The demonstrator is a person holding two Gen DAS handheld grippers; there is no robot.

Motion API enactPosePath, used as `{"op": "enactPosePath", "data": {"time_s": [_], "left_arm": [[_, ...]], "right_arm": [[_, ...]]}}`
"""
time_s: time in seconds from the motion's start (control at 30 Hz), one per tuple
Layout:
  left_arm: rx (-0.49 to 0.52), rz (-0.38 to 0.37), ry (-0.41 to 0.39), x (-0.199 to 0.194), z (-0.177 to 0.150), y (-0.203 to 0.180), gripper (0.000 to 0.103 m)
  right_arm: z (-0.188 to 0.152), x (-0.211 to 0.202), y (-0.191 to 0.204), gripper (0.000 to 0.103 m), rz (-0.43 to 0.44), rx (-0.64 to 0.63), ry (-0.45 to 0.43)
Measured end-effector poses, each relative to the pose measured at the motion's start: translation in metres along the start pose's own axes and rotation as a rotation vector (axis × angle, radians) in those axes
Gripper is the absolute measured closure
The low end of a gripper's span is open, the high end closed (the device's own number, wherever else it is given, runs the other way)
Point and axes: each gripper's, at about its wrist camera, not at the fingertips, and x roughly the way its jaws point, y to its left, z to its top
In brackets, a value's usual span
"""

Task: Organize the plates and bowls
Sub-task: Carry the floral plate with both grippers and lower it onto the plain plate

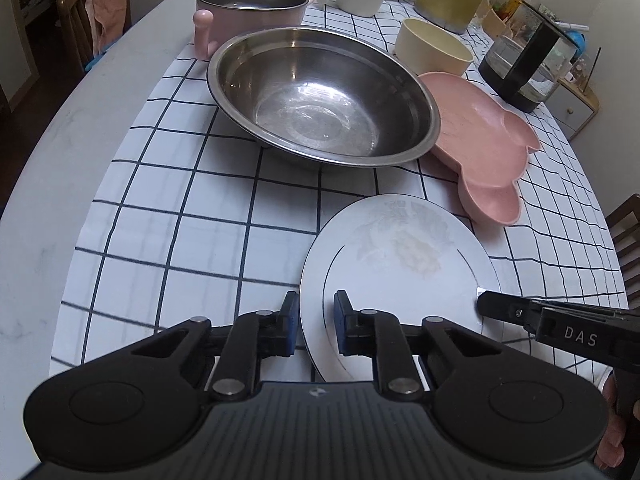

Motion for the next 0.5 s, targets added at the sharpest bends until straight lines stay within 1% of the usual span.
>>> {"op": "enactPosePath", "data": {"time_s": [0.27, 0.33, 0.37, 0.5], "left_arm": [[0.035, -0.025, 0.006, -0.017, -0.015, -0.016, 0.086], [0.054, -0.026, 0.013, -0.022, -0.019, -0.023, 0.088], [0.061, -0.024, 0.019, -0.025, -0.020, -0.027, 0.088], [0.096, -0.054, 0.022, -0.039, -0.026, -0.042, 0.088]], "right_arm": [[-0.019, -0.030, -0.001, 0.091, -0.015, 0.016, -0.017], [-0.024, -0.040, -0.002, 0.092, -0.024, 0.022, -0.021], [-0.027, -0.045, -0.003, 0.092, -0.028, 0.030, -0.021], [-0.037, -0.069, -0.010, 0.093, -0.031, 0.081, -0.039]]}}
